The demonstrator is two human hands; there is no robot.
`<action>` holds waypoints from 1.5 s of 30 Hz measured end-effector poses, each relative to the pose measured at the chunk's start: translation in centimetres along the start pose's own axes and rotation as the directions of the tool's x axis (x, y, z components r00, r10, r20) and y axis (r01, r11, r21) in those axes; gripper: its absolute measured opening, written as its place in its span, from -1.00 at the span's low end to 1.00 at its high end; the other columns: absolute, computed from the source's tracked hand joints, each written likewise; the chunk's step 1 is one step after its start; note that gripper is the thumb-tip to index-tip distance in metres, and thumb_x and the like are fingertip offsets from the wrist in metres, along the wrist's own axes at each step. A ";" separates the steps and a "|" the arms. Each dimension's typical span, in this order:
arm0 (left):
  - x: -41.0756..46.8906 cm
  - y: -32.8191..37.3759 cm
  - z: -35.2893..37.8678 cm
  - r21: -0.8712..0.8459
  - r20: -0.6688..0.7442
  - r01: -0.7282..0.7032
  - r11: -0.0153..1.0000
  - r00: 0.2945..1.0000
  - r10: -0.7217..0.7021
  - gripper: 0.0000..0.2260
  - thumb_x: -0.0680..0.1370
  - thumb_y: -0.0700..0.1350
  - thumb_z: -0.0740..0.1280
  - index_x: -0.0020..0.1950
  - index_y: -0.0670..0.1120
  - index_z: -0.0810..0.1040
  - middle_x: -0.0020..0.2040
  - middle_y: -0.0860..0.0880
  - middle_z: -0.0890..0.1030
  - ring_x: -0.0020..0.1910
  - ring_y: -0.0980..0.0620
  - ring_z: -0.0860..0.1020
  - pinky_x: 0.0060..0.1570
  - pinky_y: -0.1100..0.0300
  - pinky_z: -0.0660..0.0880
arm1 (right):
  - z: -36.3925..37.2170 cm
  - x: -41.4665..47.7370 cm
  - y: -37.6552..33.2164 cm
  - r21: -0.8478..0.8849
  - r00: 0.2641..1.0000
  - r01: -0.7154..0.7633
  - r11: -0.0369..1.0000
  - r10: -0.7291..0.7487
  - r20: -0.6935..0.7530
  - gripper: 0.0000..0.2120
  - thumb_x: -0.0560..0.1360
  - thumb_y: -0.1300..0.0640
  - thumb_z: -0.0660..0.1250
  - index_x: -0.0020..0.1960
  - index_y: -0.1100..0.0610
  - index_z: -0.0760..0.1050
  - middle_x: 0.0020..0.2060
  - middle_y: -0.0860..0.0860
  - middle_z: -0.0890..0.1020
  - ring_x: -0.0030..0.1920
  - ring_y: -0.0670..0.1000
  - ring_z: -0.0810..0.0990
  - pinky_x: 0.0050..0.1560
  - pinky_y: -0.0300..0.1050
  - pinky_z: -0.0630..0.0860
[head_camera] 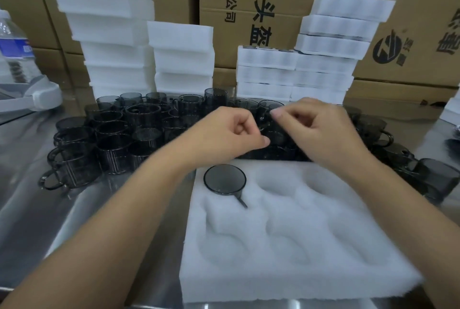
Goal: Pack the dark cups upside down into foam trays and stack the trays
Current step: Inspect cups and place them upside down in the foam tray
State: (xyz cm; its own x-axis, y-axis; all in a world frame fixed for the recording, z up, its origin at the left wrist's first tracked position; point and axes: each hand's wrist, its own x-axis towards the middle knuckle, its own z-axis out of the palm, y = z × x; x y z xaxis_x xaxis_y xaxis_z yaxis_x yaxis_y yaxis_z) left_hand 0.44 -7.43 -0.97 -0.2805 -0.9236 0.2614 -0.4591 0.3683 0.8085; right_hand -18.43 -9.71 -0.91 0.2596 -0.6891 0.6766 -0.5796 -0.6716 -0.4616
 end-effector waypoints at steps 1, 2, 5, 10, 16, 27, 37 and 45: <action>0.3 -0.2 1.0 0.017 -0.069 -0.032 0.999 0.997 0.033 -0.79 0.44 -0.02 0.46 -0.32 -0.01 0.50 -0.44 0.06 0.48 -0.47 0.12 0.38 -0.39 0.29 0.34 | -0.2 0.2 0.8 -0.045 0.998 -0.037 0.998 0.035 -0.046 -0.88 0.49 0.01 0.36 -0.18 -0.18 0.61 -0.25 -0.19 0.58 -0.26 -0.18 0.50 -0.21 -0.42 0.33; 0.5 -0.4 1.8 0.035 -0.118 -0.057 0.998 0.991 0.061 -0.80 0.45 -0.04 0.45 -0.31 -0.01 0.49 -0.45 0.09 0.48 -0.49 0.16 0.38 -0.39 0.33 0.35 | -0.3 0.3 1.7 -0.105 0.996 -0.073 0.992 0.068 -0.056 -0.90 0.50 0.03 0.35 -0.08 -0.13 0.63 -0.21 -0.19 0.55 -0.25 -0.15 0.48 -0.19 -0.40 0.31; 0.8 -0.9 2.5 0.038 -0.227 -0.097 0.995 0.968 0.103 -0.79 0.46 -0.08 0.45 -0.33 0.00 0.49 -0.49 0.15 0.45 -0.50 0.22 0.36 -0.40 0.39 0.34 | 0.3 0.0 3.5 -0.295 0.989 -0.137 0.946 0.150 0.020 -0.69 0.51 0.05 0.35 0.24 0.03 0.56 -0.02 -0.11 0.42 -0.07 -0.09 0.44 0.05 -0.27 0.32; 1.2 -1.5 2.0 -0.046 -0.404 -0.089 0.995 0.913 0.063 -0.79 0.46 -0.06 0.45 -0.34 0.01 0.49 -0.43 0.13 0.46 -0.45 0.21 0.37 -0.35 0.36 0.36 | 0.9 -0.3 3.9 -0.321 0.992 -0.068 0.945 0.100 0.082 -0.62 0.51 0.07 0.38 0.31 0.10 0.51 0.14 -0.02 0.45 0.24 0.02 0.39 0.24 -0.20 0.31; 1.6 -1.8 1.9 -0.124 -0.397 -0.039 0.992 0.918 -0.013 -0.88 0.44 -0.11 0.47 -0.25 0.01 0.56 -0.31 0.14 0.55 -0.36 0.24 0.46 -0.25 0.41 0.44 | 0.8 -0.5 3.5 -0.283 0.997 -0.006 0.959 0.027 0.070 -0.82 0.49 0.14 0.40 0.09 0.09 0.59 0.03 -0.13 0.44 0.05 -0.10 0.40 0.11 -0.08 0.42; 1.6 -1.7 1.7 -0.401 -0.280 -0.023 0.916 0.955 -0.099 -0.58 0.48 0.04 0.42 0.30 0.01 0.46 0.04 0.10 0.65 -0.05 0.14 0.66 -0.12 0.22 0.61 | 0.6 -0.8 2.2 -0.180 0.962 0.240 0.954 -0.258 -0.088 -0.88 0.47 0.20 0.38 -0.01 0.20 0.55 0.10 0.02 0.49 -0.02 -0.05 0.48 -0.11 0.02 0.51; 1.1 -1.5 1.6 -0.376 -0.139 0.010 0.927 0.988 -0.067 -0.57 0.50 -0.02 0.40 0.35 -0.02 0.43 -0.05 0.11 0.70 -0.13 0.14 0.67 -0.27 0.27 0.59 | 0.5 -1.0 2.3 -0.132 0.957 0.290 0.948 -0.288 0.031 -0.89 0.37 0.27 0.47 -0.16 0.20 0.55 0.21 -0.03 0.35 -0.09 -0.01 0.48 0.03 -0.27 0.36; 1.1 -1.9 1.3 -0.421 -0.100 -0.036 0.907 0.995 -0.007 -0.59 0.44 -0.17 0.46 0.26 -0.01 0.47 -0.04 0.03 0.70 -0.10 0.03 0.66 -0.12 0.22 0.60 | 0.6 -1.0 2.3 0.049 0.998 0.022 0.999 -0.024 0.053 -0.22 0.18 -0.25 0.49 0.27 -0.23 0.17 0.11 -0.30 0.38 -0.20 -0.15 0.45 -0.17 -0.37 0.40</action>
State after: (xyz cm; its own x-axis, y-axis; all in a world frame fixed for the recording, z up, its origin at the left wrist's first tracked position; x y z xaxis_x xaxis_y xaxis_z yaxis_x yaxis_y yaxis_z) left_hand -0.10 -9.04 -2.92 -0.1911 -0.9323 0.3072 -0.0516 0.3220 0.9453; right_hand -19.57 -10.77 -2.99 0.3144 -0.6860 0.6562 -0.5351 -0.6990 -0.4743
